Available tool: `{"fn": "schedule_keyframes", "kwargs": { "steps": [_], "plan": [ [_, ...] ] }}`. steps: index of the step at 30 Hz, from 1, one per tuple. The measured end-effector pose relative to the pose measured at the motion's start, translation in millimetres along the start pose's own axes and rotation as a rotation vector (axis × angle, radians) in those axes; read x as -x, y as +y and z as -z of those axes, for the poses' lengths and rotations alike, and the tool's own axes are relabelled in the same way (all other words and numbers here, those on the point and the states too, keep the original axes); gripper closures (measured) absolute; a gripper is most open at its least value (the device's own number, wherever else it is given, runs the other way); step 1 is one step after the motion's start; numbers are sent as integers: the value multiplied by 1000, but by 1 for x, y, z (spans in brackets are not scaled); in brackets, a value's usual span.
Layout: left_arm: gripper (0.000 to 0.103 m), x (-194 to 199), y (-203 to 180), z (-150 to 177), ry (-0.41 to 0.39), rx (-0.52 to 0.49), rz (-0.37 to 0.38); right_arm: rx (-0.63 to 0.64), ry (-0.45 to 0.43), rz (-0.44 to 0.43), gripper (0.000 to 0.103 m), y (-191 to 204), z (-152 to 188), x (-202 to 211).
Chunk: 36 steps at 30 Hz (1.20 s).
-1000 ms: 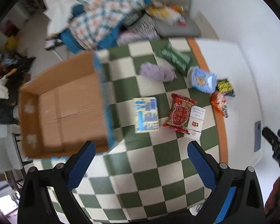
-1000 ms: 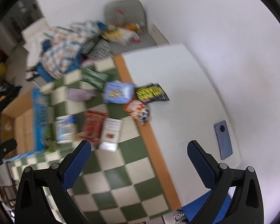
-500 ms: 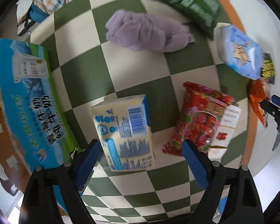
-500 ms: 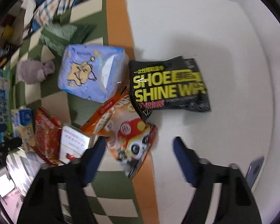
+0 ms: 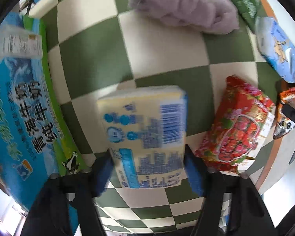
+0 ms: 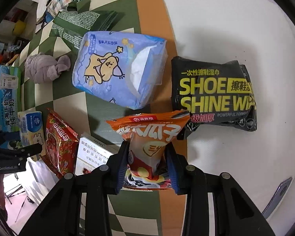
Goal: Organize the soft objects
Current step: 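Grasp the milk carton with the left tool while the right tool grasps the orange snack bag, then carry both items into the cardboard box and open both tools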
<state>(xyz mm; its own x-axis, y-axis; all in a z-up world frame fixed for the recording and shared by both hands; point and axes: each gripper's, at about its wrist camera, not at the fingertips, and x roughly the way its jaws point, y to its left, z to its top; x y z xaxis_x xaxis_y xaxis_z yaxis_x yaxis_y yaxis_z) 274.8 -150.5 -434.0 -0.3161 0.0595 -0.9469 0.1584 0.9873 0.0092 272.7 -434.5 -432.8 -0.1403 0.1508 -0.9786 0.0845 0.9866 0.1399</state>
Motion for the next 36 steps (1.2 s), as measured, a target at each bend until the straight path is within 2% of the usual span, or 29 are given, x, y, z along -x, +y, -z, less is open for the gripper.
{"fn": "schedule_keyframes", "kwargs": {
  "steps": [3, 4, 8, 12, 13, 17, 19, 21, 22, 24, 26, 27, 28, 32, 36],
  "plan": [
    [43, 0, -1, 7, -28, 14, -10, -31, -4, -1, 67, 4, 8, 2],
    [43, 3, 0, 10, -9, 27, -18, -42, -4, -4, 68, 5, 12, 4],
    [43, 22, -6, 26, -78, 44, -24, -94, -28, 15, 72, 6, 24, 16],
    [43, 51, -12, 59, -156, 53, 11, -157, -35, -16, 73, 4, 42, 27],
    [43, 58, -11, 67, -133, 43, 20, -169, -42, -23, 73, 5, 48, 31],
    [43, 92, -6, 115, -232, 31, 63, -178, -92, -66, 73, 14, 69, 62],
    [43, 111, -1, 134, -279, 35, 87, -159, -112, -102, 73, 32, 84, 78],
    [43, 142, -4, 138, -308, 49, 107, -123, -138, -141, 73, 59, 99, 97],
    [43, 152, 7, 150, -330, 64, 112, -109, -146, -155, 73, 69, 100, 106],
    [43, 180, 17, 141, -350, 90, 112, -72, -165, -202, 74, 95, 109, 125],
    [43, 195, 41, 152, -373, 128, 109, -31, -183, -250, 73, 123, 115, 146],
    [43, 205, 50, 138, -382, 144, 112, 0, -195, -274, 74, 143, 117, 157],
    [43, 212, 63, 138, -392, 161, 113, 28, -205, -292, 73, 159, 119, 167],
    [43, 224, 119, 135, -426, 220, 104, 113, -227, -332, 74, 228, 114, 193],
    [43, 217, 179, 123, -419, 260, 110, 165, -220, -338, 74, 309, 94, 193]
  ]
}}
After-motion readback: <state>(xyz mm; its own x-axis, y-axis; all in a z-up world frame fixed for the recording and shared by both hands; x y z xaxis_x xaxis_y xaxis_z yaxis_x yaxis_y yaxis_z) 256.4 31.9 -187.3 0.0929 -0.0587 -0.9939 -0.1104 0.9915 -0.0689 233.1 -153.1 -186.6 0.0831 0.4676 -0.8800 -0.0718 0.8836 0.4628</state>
